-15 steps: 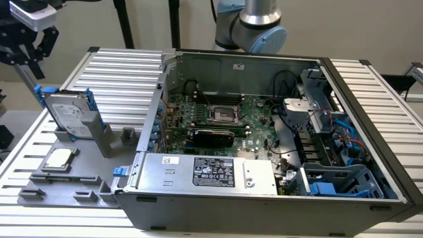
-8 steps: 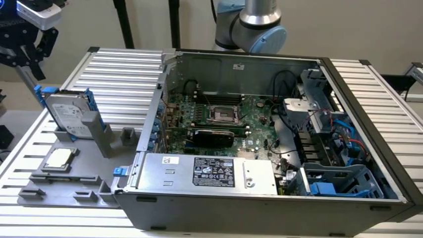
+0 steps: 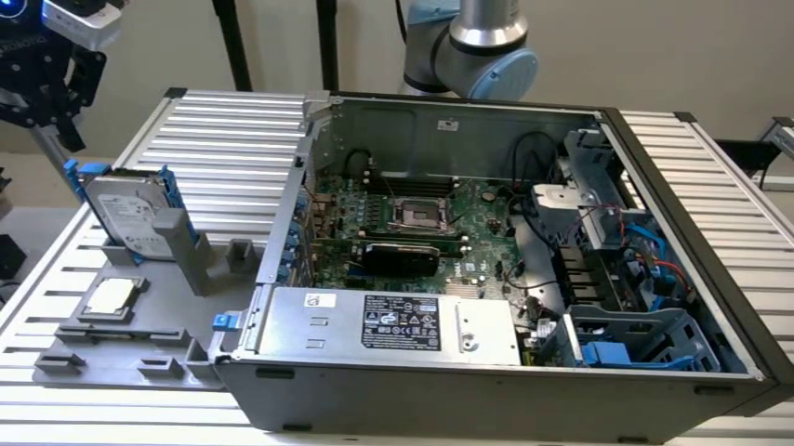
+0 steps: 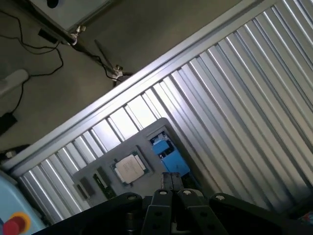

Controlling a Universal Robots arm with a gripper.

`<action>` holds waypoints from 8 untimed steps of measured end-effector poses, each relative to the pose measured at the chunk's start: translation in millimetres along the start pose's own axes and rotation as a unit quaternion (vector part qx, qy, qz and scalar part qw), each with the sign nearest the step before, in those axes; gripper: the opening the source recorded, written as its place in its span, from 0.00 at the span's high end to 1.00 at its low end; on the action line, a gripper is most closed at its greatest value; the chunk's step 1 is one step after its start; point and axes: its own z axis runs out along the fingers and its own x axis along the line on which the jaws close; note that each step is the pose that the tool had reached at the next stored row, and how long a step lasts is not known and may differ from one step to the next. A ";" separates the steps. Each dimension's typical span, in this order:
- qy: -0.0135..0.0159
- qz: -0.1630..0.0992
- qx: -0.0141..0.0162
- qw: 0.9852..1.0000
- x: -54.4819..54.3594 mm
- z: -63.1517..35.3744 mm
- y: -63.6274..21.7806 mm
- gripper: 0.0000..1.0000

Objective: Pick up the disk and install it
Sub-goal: 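Pick up the disk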

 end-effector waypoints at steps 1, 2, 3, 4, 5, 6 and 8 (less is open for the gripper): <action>0.000 -0.009 0.000 1.000 0.1 0.0 0.0 0.89; 0.001 -0.018 0.001 1.000 0.1 -0.1 0.1 0.89; 0.001 -0.027 0.001 1.000 0.1 0.0 0.2 0.89; 0.001 -0.036 0.001 0.999 0.1 0.0 0.2 0.89; 0.002 -0.045 0.001 0.999 0.1 0.1 0.2 0.89; 0.001 -0.054 0.002 0.999 0.1 0.1 0.2 0.89; 0.000 -0.070 0.003 0.998 0.1 0.2 0.2 0.89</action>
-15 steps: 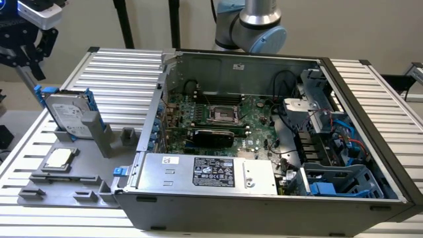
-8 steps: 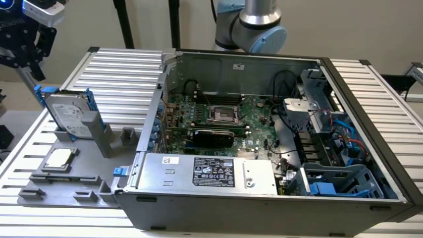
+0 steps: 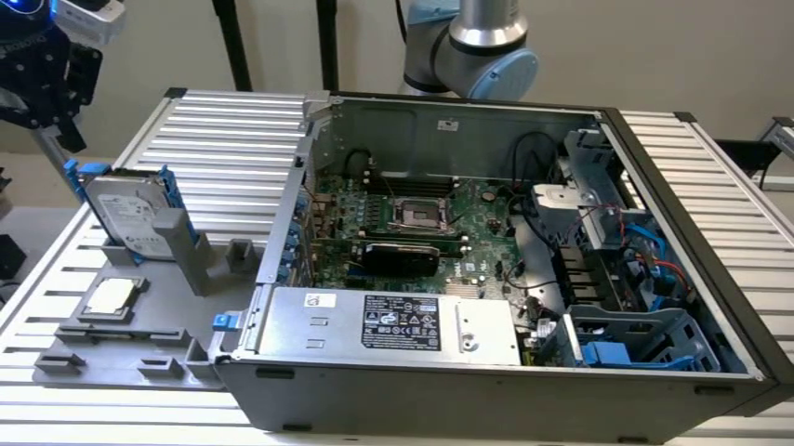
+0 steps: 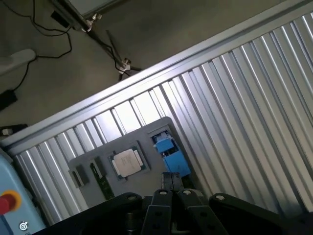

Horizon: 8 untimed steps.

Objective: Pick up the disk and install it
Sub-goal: 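Pick up the disk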

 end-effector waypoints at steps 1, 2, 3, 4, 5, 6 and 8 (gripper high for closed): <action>-0.001 -0.008 0.001 1.000 0.0 0.3 0.0 0.89; -0.001 -0.017 0.001 1.000 -0.1 1.0 0.0 0.89; -0.001 -0.023 0.002 1.000 -0.1 1.7 0.0 0.89; -0.002 -0.031 0.003 1.000 -0.1 2.6 0.0 0.89; -0.002 -0.039 0.003 0.999 -0.1 3.7 -0.1 0.89; -0.002 -0.047 0.004 0.999 -0.1 4.8 -0.1 0.89; -0.003 -0.062 0.005 0.998 -0.1 7.0 0.0 0.89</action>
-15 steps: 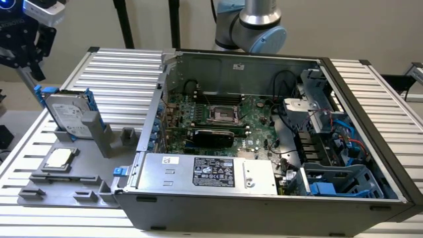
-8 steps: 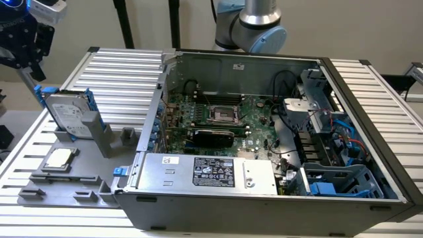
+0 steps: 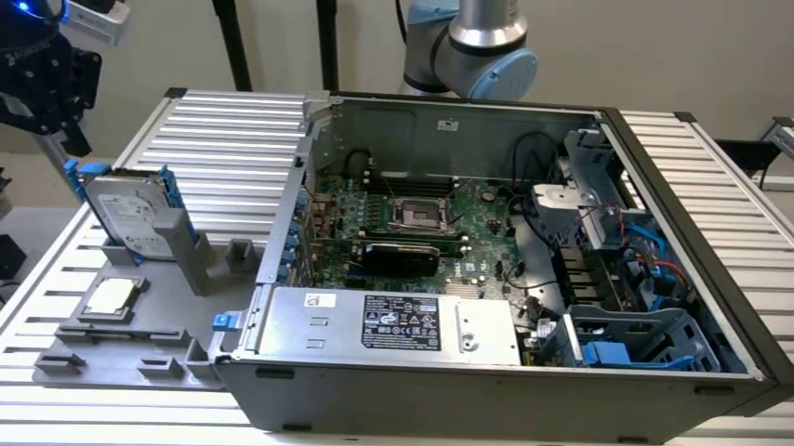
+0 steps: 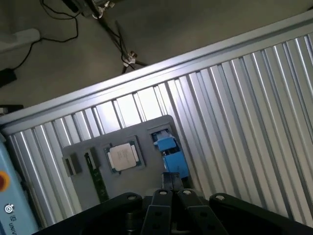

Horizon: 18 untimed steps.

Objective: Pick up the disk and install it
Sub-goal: 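Pick up the disk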

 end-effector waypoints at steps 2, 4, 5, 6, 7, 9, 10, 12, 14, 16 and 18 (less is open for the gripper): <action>-0.002 -0.015 0.000 1.000 0.0 1.5 0.2 0.89; -0.005 -0.030 -0.001 1.000 0.0 2.4 0.2 0.89; -0.006 -0.037 -0.001 0.999 0.0 2.8 0.2 0.89; -0.007 -0.045 -0.001 0.999 0.0 3.0 0.2 0.89; -0.008 -0.051 -0.002 0.999 0.0 3.1 0.2 0.89; -0.010 -0.063 -0.002 0.998 -0.1 3.3 0.2 0.89; -0.012 -0.069 -0.003 0.998 -0.1 3.3 0.2 0.89; -0.014 -0.081 -0.004 0.997 -0.2 3.4 0.3 0.89; -0.017 -0.092 -0.004 0.996 -0.4 3.5 0.3 0.89; -0.019 -0.103 -0.005 0.995 -0.7 3.5 0.4 0.89; -0.020 -0.110 -0.005 0.994 -1.6 3.5 0.7 0.89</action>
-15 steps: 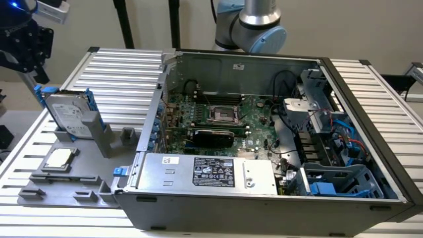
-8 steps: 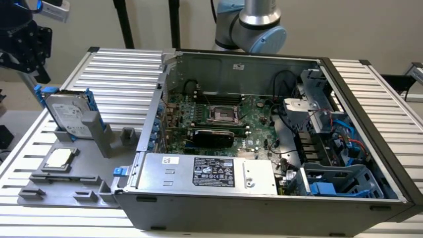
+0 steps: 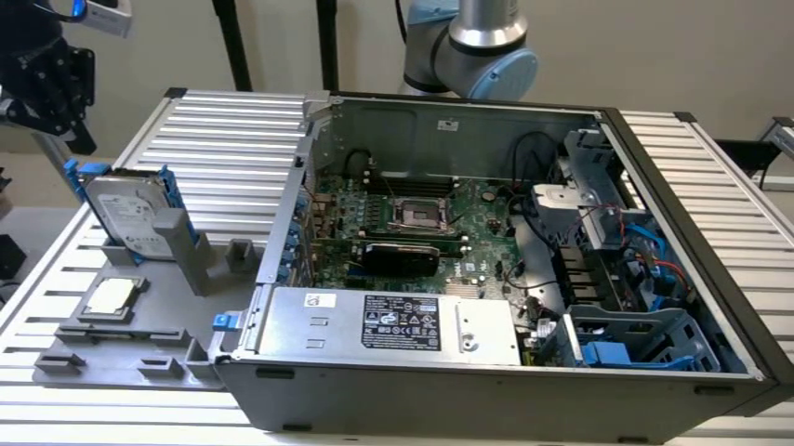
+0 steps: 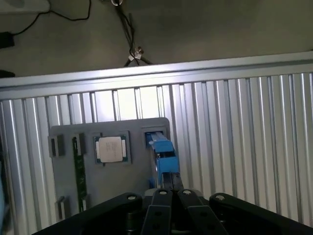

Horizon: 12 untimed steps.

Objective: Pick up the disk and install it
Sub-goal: 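Pick up the disk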

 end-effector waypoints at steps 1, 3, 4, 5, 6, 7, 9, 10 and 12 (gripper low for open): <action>0.000 -0.003 0.000 1.000 -0.8 0.0 0.1 0.89; 0.000 -0.010 0.000 1.000 -2.6 0.1 0.3 0.89; 0.000 -0.014 -0.001 1.000 -3.0 0.1 0.6 0.89; 0.000 -0.018 -0.001 1.000 -3.0 0.1 1.1 0.89; 0.001 -0.020 -0.001 1.000 -2.9 0.1 1.6 0.89; 0.001 -0.023 -0.001 1.000 -2.9 0.1 1.9 0.88; 0.001 -0.026 -0.001 1.000 -2.9 0.1 2.1 0.82; 0.001 -0.026 -0.001 1.000 -3.0 0.1 2.1 0.76; 0.001 -0.026 -0.001 1.000 -2.9 0.4 2.2 0.64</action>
